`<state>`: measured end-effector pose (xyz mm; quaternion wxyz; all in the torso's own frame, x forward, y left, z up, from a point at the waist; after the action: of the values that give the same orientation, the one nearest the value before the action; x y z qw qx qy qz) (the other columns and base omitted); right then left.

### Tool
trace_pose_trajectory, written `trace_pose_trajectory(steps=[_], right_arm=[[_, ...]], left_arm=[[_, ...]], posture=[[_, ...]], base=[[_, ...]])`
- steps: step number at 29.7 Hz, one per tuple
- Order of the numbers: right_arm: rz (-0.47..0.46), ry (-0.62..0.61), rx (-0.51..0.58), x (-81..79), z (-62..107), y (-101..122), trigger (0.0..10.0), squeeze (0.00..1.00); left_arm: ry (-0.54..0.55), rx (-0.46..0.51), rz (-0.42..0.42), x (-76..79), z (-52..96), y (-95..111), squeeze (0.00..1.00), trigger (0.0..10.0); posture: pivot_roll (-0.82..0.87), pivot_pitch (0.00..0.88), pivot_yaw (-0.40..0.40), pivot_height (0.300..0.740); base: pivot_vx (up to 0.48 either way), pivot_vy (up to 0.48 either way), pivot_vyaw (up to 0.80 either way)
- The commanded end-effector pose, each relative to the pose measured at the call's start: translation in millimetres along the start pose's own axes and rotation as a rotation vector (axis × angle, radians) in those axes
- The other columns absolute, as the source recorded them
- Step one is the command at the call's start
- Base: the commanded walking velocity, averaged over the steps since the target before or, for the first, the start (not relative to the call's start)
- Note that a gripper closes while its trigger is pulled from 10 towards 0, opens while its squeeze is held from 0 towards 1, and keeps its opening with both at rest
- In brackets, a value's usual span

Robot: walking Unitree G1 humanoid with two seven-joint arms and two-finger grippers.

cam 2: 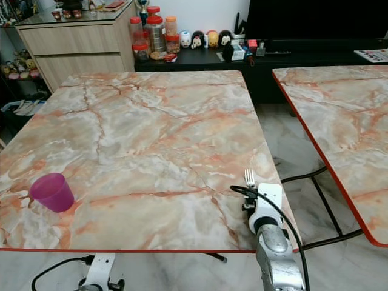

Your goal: Setting the table

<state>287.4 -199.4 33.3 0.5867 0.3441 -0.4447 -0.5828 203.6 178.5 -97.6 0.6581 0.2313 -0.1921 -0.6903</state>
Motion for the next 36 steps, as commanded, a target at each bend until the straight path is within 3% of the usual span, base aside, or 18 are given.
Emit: trace_pose_trajectory(steps=[1, 24, 28, 34, 35, 36], right_arm=[[-0.009, 0.007, -0.001, -0.9, -1.9, 1.0, 0.0, 0.0], [-0.008, 0.055, 0.013, -15.3, -2.6, 0.9, 0.0, 0.0], [-0.015, 0.078, 0.054, -21.0, -3.8, 8.6, 0.0, 0.0], [-0.048, 0.122, 0.213, -32.9, -2.1, 38.4, 0.0, 0.0], [-0.049, 0.119, 0.237, -34.1, -2.1, 42.6, 10.0, 0.0], [-0.048, 0.117, 0.25, -34.7, -2.2, 44.9, 10.0, 0.0]], left_arm=[[-0.003, -0.013, 0.0, 0.0, -0.2, -0.6, 0.0, 10.0], [-0.001, -0.02, -0.012, -1.5, 0.2, -2.9, 0.0, 10.0], [0.0, -0.019, -0.014, -1.8, 0.3, -3.2, 0.0, 10.0], [0.006, -0.011, -0.018, -2.8, 0.1, -1.1, 0.0, 10.0], [0.008, -0.009, -0.018, -2.8, -0.1, -0.4, 0.0, 10.0], [0.008, -0.007, -0.018, -2.6, -0.1, 0.2, 0.0, 10.0]], posture=[[-0.09, 0.0, 0.035, 0.74], [-0.08, 0.0, 0.037, 0.74], [-0.09, 0.0, 0.039, 0.74], [-0.09, 0.0, 0.039, 0.74], [-0.09, 0.0, 0.039, 0.74], [-0.09, 0.0, 0.038, 0.74]], base=[[0.0, 0.0, 0.0], [0.0, 0.0, 0.0], [0.0, 0.0, 0.0], [0.0, 0.0, 0.0], [0.0, 0.0, 0.0], [0.0, 0.0, 0.0]])
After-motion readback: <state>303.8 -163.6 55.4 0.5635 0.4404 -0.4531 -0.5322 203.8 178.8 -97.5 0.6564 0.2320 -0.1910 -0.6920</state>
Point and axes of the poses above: a point about 5 cm out from each wrist's last joint towards the gripper, its own z axis pointing back from the gripper into the wrist, its own y axis along the axis of the wrist's last joint, x = y × z, the point moved 2 cm from there along -z, pointing out of the wrist towards the gripper, and after that the axes turned 6 degrees about z, right-handed, at the moved point
